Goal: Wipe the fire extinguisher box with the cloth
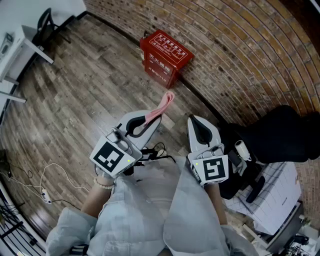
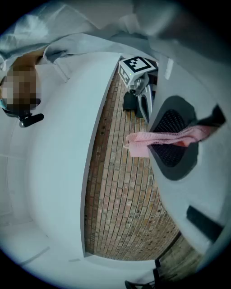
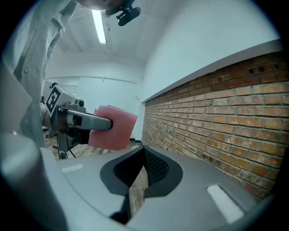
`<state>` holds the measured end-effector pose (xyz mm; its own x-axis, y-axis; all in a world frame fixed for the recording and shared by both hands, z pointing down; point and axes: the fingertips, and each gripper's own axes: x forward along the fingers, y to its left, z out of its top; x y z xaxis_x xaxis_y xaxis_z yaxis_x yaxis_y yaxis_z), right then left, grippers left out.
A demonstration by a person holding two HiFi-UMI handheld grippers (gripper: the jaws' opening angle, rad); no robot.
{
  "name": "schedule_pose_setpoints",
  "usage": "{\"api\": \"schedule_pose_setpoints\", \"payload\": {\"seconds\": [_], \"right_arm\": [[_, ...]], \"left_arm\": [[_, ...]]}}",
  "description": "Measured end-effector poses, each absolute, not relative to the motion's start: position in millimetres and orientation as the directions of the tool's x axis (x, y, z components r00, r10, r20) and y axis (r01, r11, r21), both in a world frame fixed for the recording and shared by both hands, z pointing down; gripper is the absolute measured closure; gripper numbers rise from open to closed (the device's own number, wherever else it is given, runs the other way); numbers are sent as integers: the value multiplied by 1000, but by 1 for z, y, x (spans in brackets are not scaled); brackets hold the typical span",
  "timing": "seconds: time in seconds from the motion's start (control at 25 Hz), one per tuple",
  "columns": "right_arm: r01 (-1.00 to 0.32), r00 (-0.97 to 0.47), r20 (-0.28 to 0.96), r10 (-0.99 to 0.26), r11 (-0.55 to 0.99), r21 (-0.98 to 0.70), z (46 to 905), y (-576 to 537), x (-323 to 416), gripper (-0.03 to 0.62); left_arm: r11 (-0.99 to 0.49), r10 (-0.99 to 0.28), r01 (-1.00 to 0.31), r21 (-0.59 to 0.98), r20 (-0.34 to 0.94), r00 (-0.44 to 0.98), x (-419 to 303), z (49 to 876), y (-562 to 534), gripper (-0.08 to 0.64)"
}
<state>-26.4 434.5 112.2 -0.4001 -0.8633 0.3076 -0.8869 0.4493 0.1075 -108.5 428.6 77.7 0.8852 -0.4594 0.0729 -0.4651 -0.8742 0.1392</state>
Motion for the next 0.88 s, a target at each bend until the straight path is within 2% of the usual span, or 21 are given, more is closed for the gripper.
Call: {"api": "schedule_pose_setpoints", "payload": {"seconds": [0.16, 0.4, 0.88], "right_arm": [[-888, -414, 236, -879, 447, 109, 106, 430, -29, 583], [-891, -407, 242, -880, 441, 106, 108, 432, -31, 583], [-901, -391, 255, -884, 425, 89, 108, 438, -37, 583]], "left_arm": [[-873, -458, -464, 151, 69, 886, -108, 78, 428, 549], [-862, -465, -459, 216, 28, 885, -113, 74, 426, 549], [-867, -457, -451, 214, 21, 889, -123, 73, 429, 549]]}}
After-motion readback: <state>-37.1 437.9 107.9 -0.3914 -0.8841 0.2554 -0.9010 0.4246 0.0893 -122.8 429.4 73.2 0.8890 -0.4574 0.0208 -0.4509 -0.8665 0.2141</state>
